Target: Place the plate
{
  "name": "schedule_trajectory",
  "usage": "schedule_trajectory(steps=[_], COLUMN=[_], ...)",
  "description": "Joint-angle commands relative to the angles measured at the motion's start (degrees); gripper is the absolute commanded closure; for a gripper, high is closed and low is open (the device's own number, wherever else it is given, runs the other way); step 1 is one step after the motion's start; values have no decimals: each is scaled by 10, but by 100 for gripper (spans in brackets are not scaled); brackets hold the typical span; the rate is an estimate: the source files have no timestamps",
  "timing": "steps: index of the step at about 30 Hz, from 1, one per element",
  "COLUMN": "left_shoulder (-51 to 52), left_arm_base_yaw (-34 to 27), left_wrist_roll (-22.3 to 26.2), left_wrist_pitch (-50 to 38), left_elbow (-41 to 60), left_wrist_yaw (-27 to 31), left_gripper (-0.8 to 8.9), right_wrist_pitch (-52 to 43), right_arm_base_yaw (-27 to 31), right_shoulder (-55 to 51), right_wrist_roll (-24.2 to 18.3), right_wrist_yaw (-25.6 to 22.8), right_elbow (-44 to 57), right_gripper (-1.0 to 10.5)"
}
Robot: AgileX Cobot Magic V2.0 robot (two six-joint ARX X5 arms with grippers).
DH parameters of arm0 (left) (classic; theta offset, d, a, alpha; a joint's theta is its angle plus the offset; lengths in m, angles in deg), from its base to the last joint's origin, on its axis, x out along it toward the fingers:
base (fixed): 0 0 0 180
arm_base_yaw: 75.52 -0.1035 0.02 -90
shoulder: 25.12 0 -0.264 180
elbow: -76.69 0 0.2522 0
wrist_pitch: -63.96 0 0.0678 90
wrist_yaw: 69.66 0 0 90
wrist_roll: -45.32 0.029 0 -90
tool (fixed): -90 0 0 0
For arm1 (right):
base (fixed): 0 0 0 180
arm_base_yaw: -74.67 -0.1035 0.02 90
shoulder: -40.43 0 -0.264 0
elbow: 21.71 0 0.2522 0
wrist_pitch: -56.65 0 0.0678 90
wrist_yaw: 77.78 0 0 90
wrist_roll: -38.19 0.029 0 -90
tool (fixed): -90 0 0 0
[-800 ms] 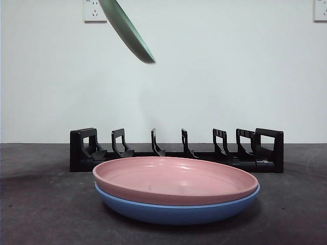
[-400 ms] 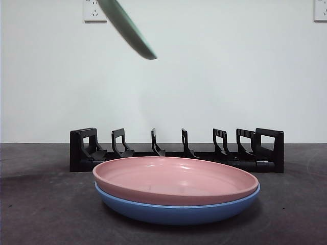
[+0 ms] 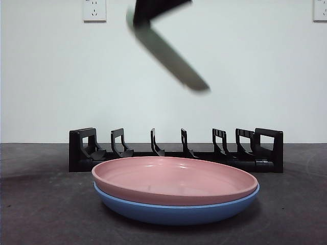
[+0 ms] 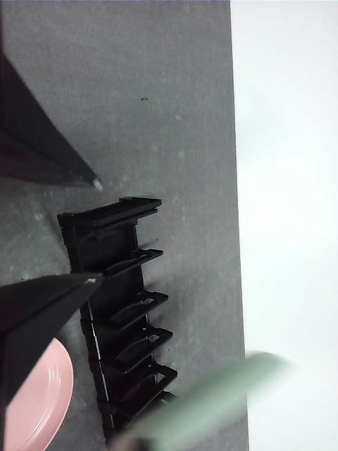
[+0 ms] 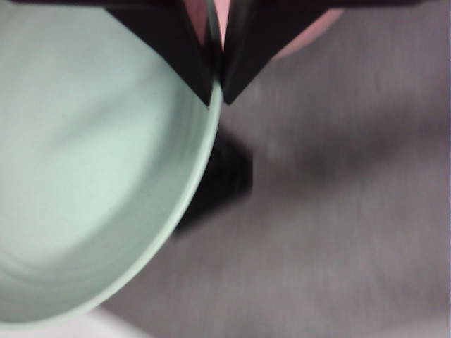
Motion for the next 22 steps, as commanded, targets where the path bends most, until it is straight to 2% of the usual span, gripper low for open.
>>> schedule_trajectory(steps=[1, 3, 8, 15, 22], left_shoulder=[-3, -3, -3, -3, -3], left_arm_base_yaw=[1, 1, 1, 1, 1], left_wrist_roll=[4, 4, 3, 1, 1], left_wrist_pitch=[-5, -5, -4, -4, -4], left_elbow=[-8, -8, -8, -8, -8], left_wrist_yaw=[2, 2, 2, 2, 2], left_gripper=[626, 626, 626, 626, 626], right_wrist_pitch=[-13, -15, -18, -26, -17], right_arm_base_yaw=[-43, -68, -126, -181, -193], right_shoulder=[-19, -27, -34, -33, -31], right_wrist_roll=[-28, -29, -28, -27, -20], right_wrist_yaw=[-42, -71, -100, -103, -102], right_elbow=[40, 70, 139, 202, 229], right_gripper=[935, 935, 935, 935, 935])
